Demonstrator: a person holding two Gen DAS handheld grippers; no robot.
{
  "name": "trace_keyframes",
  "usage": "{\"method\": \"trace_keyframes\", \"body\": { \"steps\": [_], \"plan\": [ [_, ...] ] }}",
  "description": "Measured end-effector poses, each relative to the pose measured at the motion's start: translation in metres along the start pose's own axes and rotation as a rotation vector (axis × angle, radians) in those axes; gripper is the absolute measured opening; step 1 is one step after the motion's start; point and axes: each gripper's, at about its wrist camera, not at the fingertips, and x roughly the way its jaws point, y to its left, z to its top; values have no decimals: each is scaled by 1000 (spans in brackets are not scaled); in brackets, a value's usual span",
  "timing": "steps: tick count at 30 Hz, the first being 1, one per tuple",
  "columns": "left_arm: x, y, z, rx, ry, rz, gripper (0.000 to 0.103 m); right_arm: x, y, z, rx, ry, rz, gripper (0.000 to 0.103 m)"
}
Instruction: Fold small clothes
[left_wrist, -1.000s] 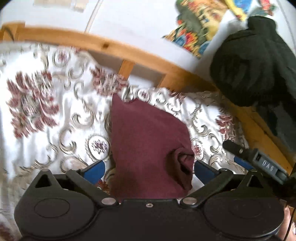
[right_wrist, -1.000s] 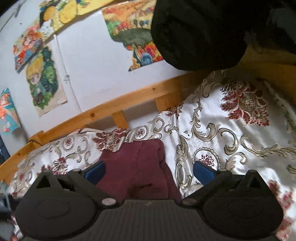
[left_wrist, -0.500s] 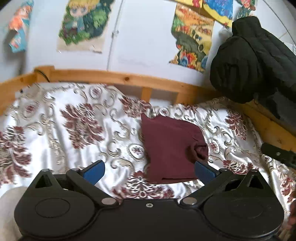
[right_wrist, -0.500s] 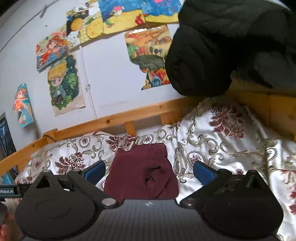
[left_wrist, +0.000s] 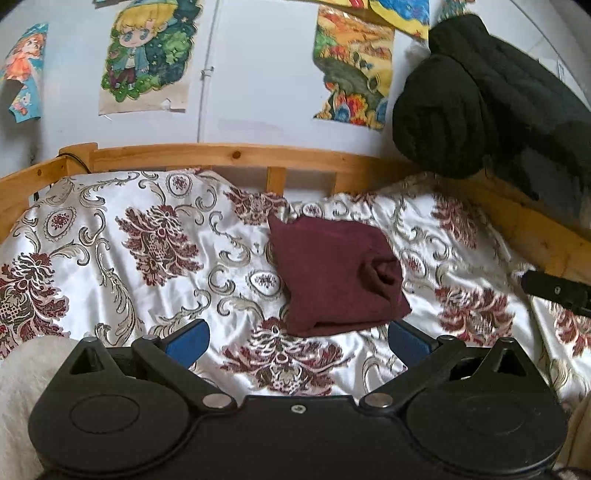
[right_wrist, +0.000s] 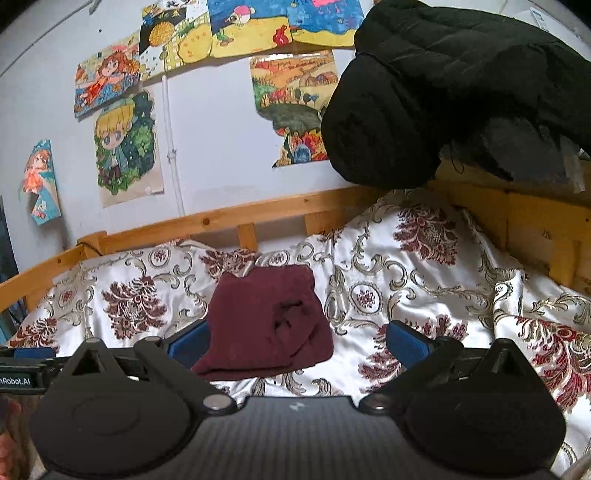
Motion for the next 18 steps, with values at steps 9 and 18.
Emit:
{"method": "trace_keyframes", "body": {
  "steps": [9,18],
  "plan": [
    [5,1,-3,9,30,6,102,4,2,-2,-12,19,7,103],
    [6,0,-3,14,35,2,102,6,4,-4,-19,28,-3,103]
  ]
}}
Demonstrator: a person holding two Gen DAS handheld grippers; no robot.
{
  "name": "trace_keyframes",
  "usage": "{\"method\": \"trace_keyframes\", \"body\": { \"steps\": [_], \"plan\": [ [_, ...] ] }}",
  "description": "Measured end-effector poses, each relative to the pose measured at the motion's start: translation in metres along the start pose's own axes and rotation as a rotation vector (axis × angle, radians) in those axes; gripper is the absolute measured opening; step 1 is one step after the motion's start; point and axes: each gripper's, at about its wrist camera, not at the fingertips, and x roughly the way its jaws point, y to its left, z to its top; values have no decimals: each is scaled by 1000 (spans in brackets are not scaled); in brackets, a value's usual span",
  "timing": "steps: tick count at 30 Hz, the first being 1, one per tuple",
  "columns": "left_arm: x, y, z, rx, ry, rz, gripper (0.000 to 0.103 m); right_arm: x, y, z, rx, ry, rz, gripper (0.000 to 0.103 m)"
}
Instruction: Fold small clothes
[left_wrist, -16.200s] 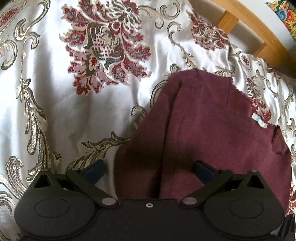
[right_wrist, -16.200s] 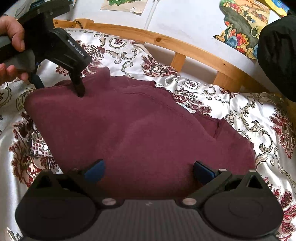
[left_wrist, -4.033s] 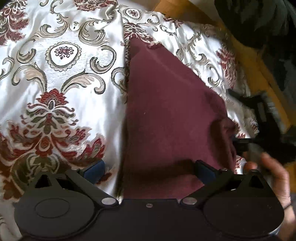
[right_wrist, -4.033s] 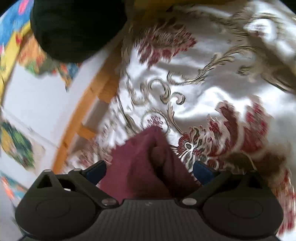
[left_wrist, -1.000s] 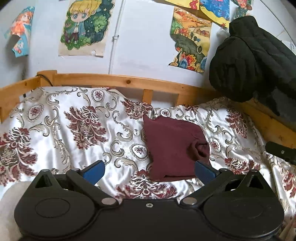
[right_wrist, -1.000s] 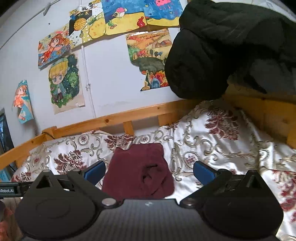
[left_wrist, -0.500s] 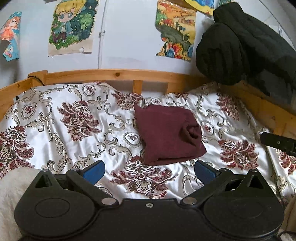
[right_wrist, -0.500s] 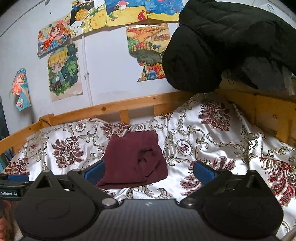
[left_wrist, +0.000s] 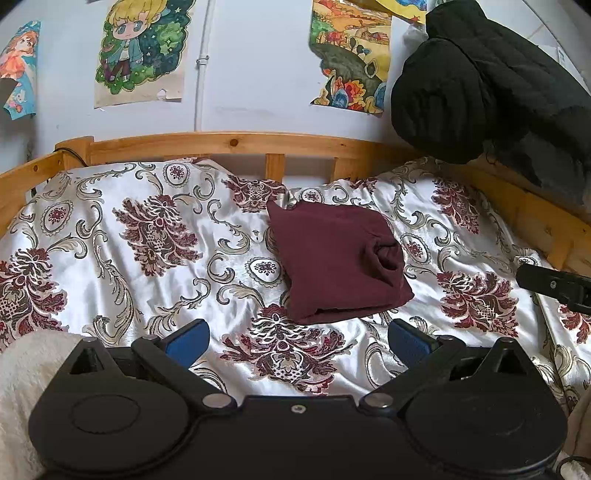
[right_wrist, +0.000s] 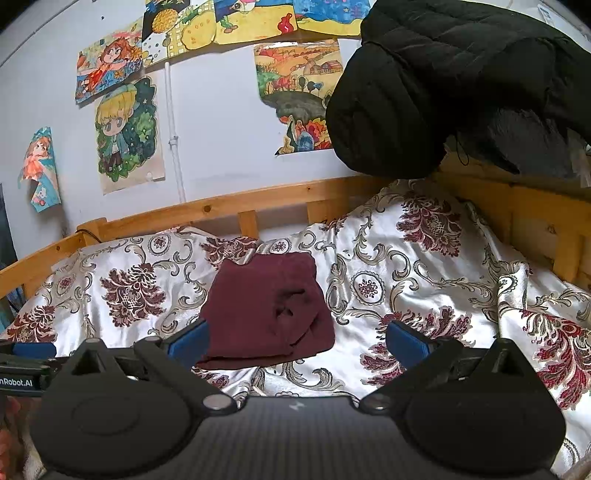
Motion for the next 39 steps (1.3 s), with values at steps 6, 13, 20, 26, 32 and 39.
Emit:
{"method": "trace_keyframes", "body": {
  "steps": [6,13,20,26,32,39],
  "plan": [
    [0,-1,0,0,1,0,102,0,0,0,1,0,-1,103],
    [1,0,-2,6,8,-6,102,0,-1,0,1,-1,0,103],
    [1,0,-2,12,13,-11,102,0,-1,0,0,0,1,103],
    [1,0,-2,14,17,-14,102,1,-2,0,2,-3,0,103],
    [1,0,-1,13,18,-20,102,1,-3,0,1,-3,1,103],
    [-6,-2,-2,3,-73,61,102,1,-2,0,2,-2,0,103]
  ]
}}
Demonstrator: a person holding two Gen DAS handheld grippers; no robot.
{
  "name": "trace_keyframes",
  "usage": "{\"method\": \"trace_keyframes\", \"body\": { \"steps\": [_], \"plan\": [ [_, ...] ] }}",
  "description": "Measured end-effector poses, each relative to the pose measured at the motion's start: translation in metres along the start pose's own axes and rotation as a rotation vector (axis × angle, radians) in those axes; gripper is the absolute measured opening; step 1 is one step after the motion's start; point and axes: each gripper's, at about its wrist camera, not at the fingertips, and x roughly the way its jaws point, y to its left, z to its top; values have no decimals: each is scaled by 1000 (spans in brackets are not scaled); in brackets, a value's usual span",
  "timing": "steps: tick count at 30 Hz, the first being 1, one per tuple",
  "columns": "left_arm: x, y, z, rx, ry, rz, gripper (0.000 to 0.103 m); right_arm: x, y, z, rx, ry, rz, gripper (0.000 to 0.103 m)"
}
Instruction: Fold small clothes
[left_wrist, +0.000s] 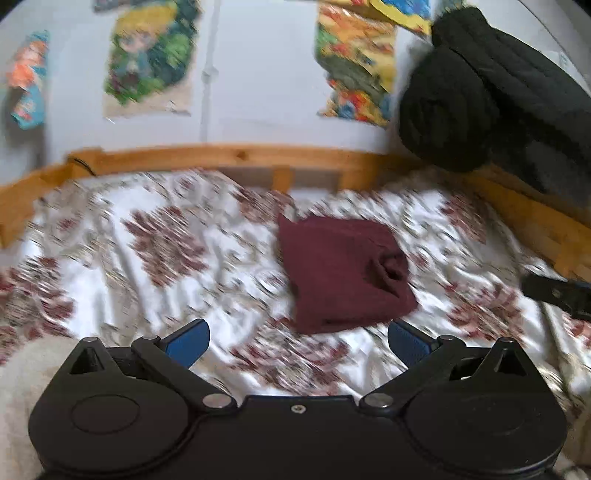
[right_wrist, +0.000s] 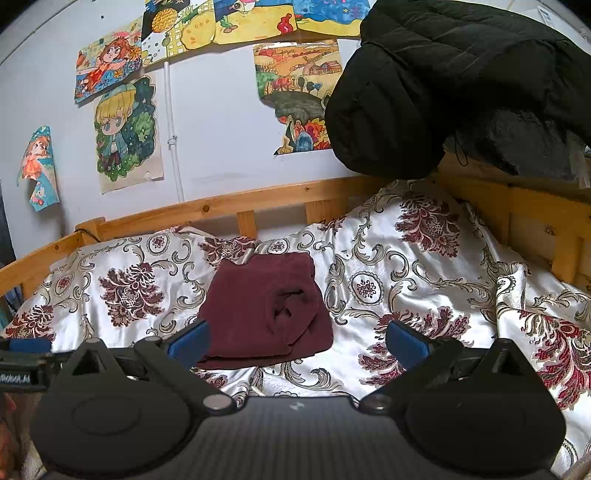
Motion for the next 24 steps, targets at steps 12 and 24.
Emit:
{"method": "trace_keyframes", "body": {
  "steps": [12,24],
  "plan": [
    [-10,-6,1,49,-24,14,102,0,0,-1,-1,4,-1,103],
    [-11,-3,-1,32,-15,26,102,2,-1,-2,2,13,1,103]
  ]
}}
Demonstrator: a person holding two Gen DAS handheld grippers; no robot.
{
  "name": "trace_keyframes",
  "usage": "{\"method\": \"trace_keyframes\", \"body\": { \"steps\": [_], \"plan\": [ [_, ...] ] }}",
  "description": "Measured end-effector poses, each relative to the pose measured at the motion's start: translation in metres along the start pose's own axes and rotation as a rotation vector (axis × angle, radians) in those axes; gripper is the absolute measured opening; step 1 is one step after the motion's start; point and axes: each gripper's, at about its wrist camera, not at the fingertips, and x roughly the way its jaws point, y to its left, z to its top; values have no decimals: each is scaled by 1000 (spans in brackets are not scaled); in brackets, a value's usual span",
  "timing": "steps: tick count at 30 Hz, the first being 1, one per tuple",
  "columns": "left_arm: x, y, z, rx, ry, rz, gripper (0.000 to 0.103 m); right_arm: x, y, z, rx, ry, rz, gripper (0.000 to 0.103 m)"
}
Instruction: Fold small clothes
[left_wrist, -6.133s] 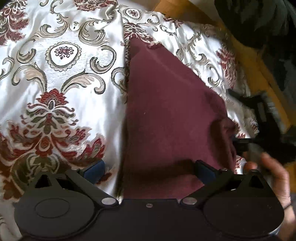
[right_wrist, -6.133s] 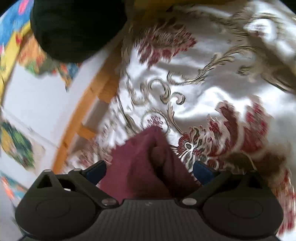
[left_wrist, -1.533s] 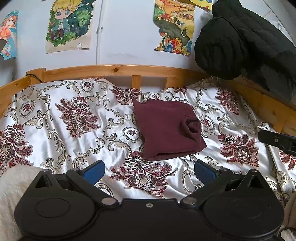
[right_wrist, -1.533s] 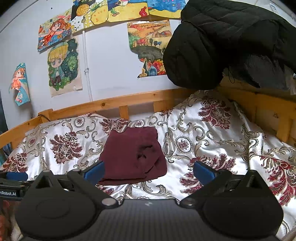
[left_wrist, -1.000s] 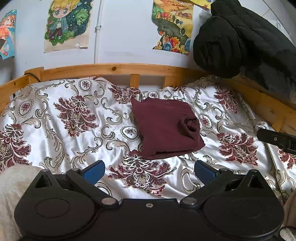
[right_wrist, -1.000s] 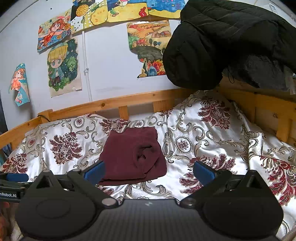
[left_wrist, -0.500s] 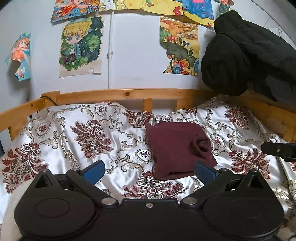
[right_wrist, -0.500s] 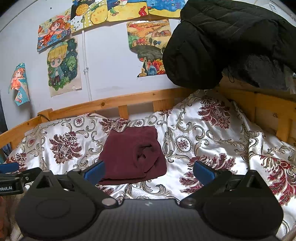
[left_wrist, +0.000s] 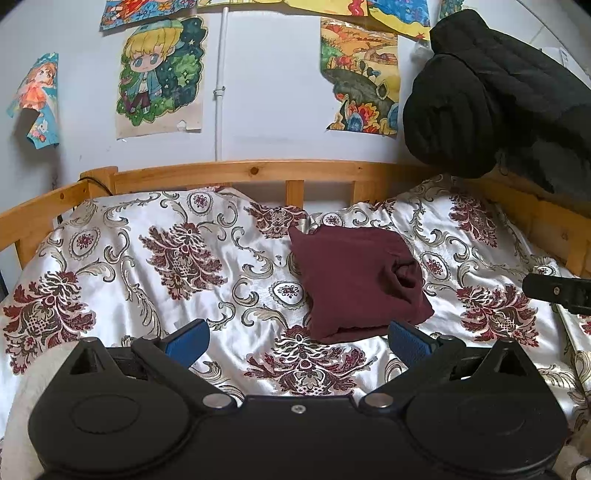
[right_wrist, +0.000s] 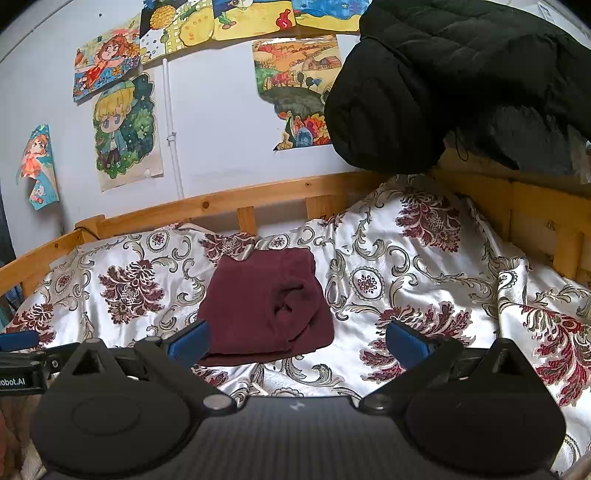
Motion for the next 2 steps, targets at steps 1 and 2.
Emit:
{"method": "trace_keyframes", "body": {
  "steps": [1,2],
  "plan": [
    [1,0,0,-1,3,-1,102,0,0,0,1,1,0,103],
    [1,0,0,-1,5,0,102,0,0,0,1,1,0,103]
  ]
}}
